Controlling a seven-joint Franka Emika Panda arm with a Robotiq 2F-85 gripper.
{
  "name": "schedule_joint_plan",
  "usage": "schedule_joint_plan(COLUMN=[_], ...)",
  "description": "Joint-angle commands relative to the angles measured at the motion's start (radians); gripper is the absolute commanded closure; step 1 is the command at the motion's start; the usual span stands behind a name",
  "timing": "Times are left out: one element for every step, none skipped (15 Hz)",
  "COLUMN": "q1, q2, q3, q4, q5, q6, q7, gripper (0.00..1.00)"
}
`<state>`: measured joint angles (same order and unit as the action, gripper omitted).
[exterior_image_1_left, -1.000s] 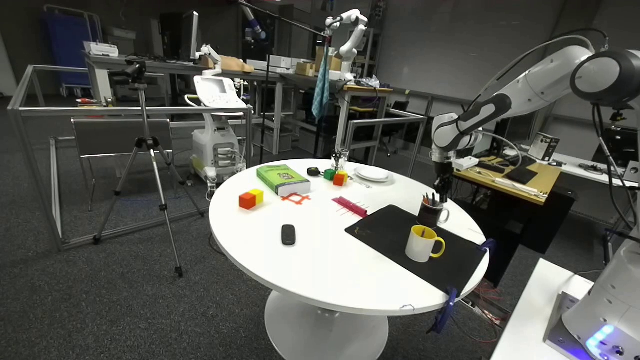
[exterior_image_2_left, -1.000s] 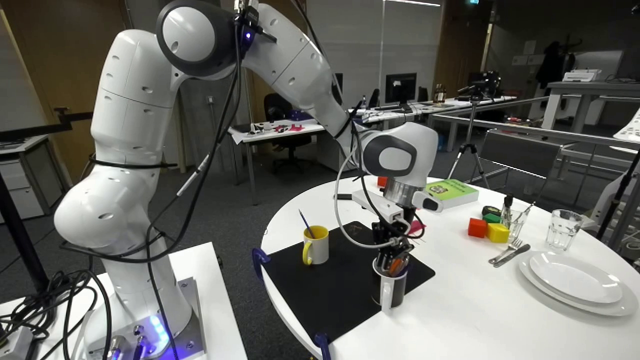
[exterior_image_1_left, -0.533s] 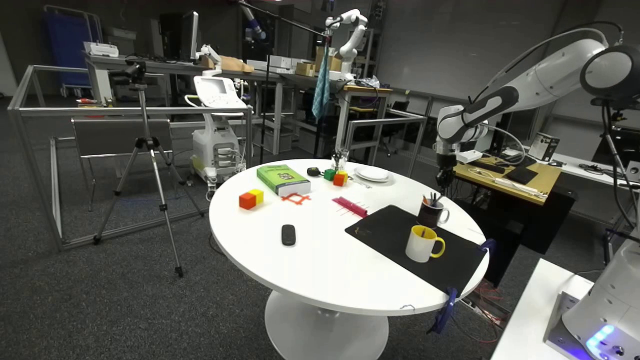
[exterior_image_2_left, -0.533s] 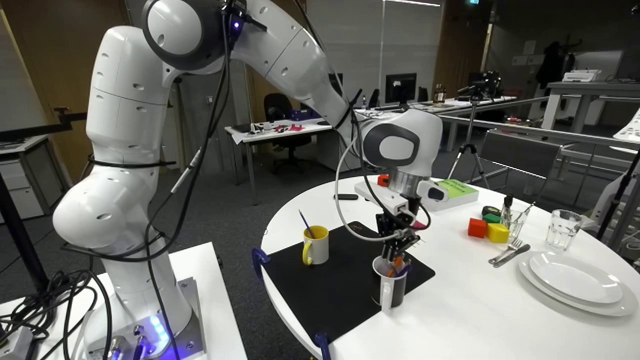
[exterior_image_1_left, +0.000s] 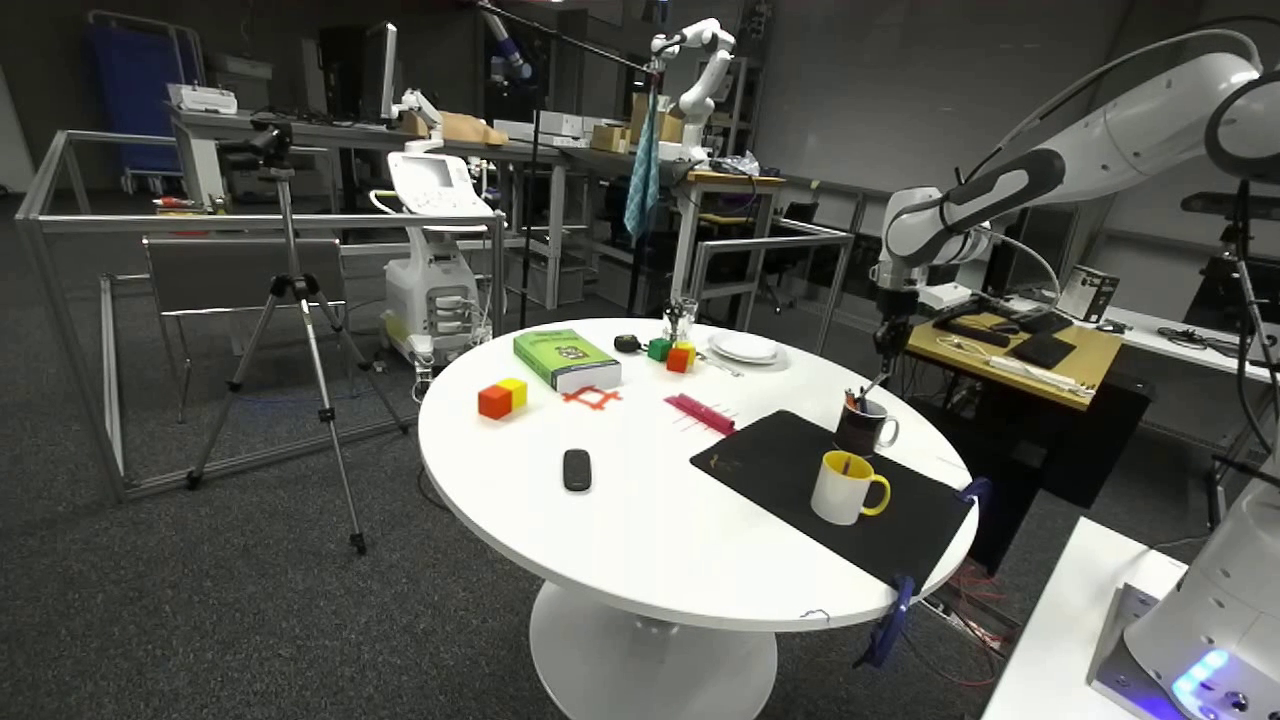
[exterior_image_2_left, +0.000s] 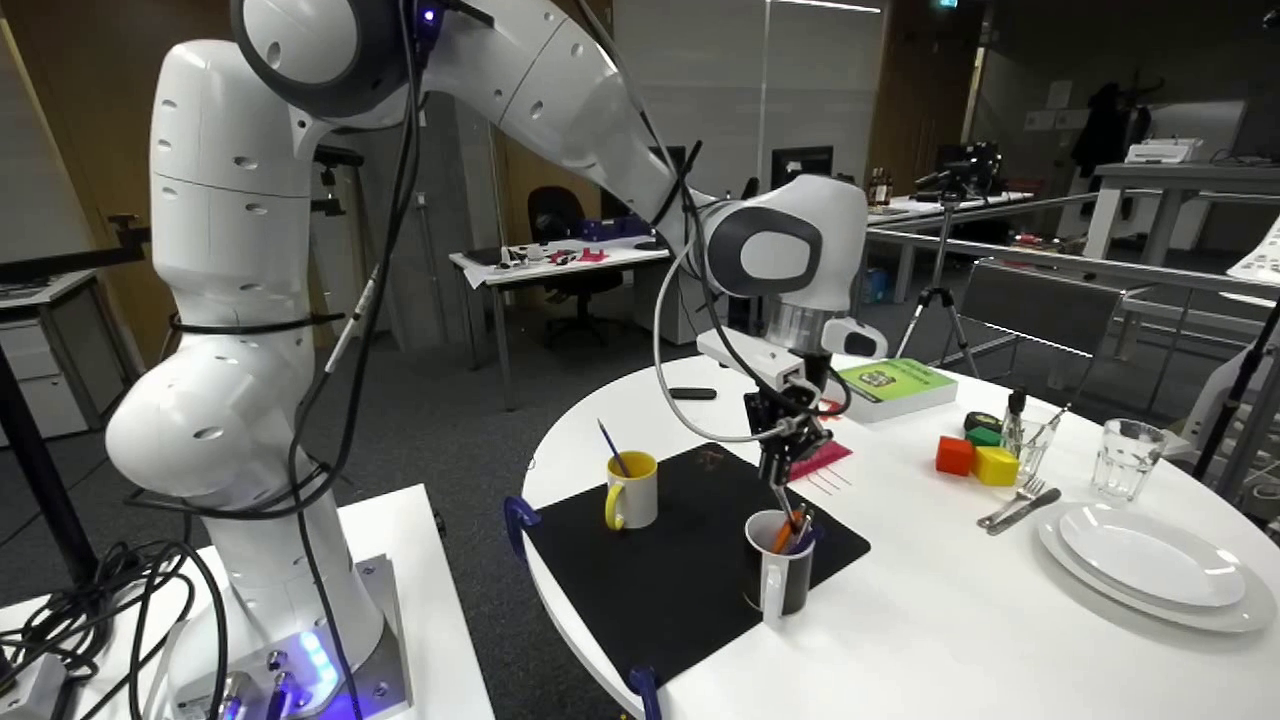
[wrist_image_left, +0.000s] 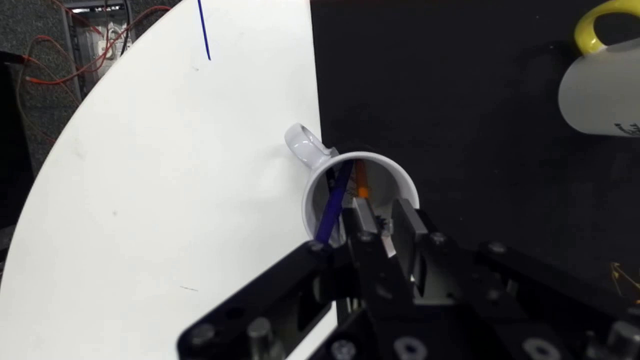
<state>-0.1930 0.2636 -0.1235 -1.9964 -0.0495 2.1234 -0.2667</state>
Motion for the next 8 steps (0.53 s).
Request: schedule_joint_plan(q1=[0.008,0.013,0.018,0.022,0.027,0.033,0.038,0.044], q2=[-0.113,-0.131,-0.146,-0.162,-0.179,-0.197,-0.214,-0.232], q3=[0.010,0.011,0.012,0.013,0.015,0.017,0.019,0.021], q4=[-0.078,-0.087,-0.095,-0.101,-0.108,-0.116,-0.123,-0.131], q5=[0.012,0.012,0.015,0.019,0.022,0.027,0.030,0.032], q6=[-0.008,-0.014,-0.020,-0.028,-0.037,-0.044,-0.055,-0.063], q7=[-0.018,-0.016,-0.015,-0.014,-0.013,-0.013,-0.010,-0.007], gripper=[0.96,0.96,0.96,0.96,0.96,0.96,0.96,0.96])
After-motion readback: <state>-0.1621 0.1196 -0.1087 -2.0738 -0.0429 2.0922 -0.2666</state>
